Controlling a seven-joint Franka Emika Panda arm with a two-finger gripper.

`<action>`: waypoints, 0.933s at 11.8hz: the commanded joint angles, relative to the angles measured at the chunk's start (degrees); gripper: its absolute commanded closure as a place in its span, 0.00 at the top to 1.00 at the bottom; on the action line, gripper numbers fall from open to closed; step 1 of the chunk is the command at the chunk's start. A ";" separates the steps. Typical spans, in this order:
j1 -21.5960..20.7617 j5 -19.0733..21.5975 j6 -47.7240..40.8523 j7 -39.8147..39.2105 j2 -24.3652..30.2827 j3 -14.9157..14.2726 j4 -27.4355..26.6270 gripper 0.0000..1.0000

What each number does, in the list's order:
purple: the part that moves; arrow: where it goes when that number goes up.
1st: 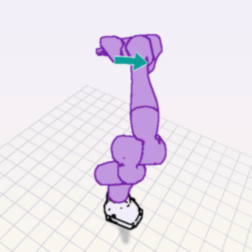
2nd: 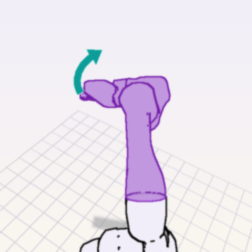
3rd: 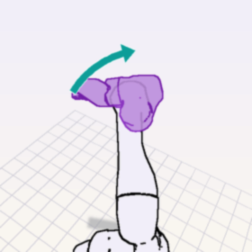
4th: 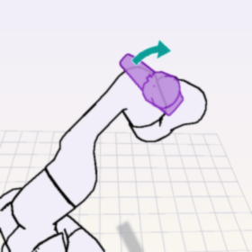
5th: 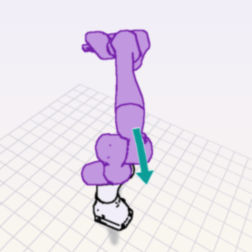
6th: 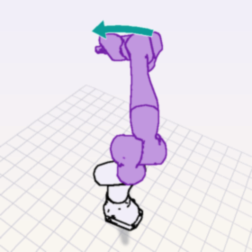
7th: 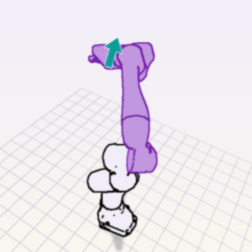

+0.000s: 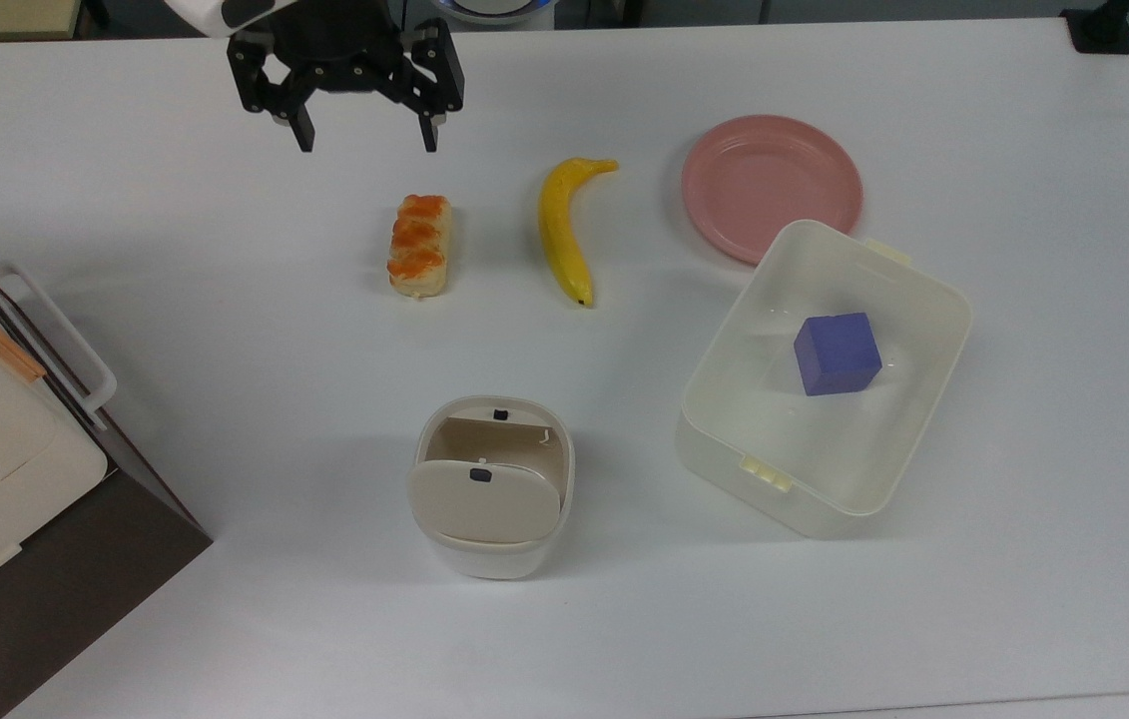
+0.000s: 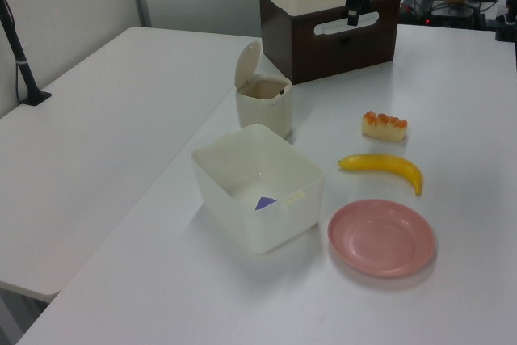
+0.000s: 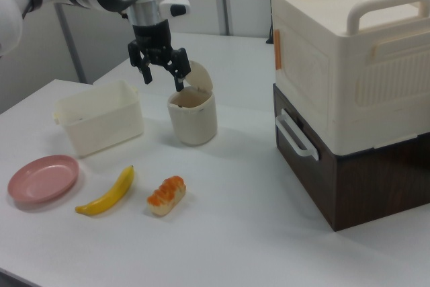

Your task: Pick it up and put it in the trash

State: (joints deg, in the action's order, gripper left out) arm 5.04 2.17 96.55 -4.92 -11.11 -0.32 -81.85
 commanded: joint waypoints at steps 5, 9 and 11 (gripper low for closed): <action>-1.96 -0.59 -1.01 5.80 4.16 -0.21 -2.09 1.00; -2.05 -0.68 -1.53 5.71 6.45 -0.03 -2.17 1.00; -2.22 -0.68 -1.98 5.80 6.36 -0.03 -2.44 1.00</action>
State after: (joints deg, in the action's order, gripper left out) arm 3.78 2.14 95.83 -0.64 -6.59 -0.07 -82.00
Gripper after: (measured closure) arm 0.000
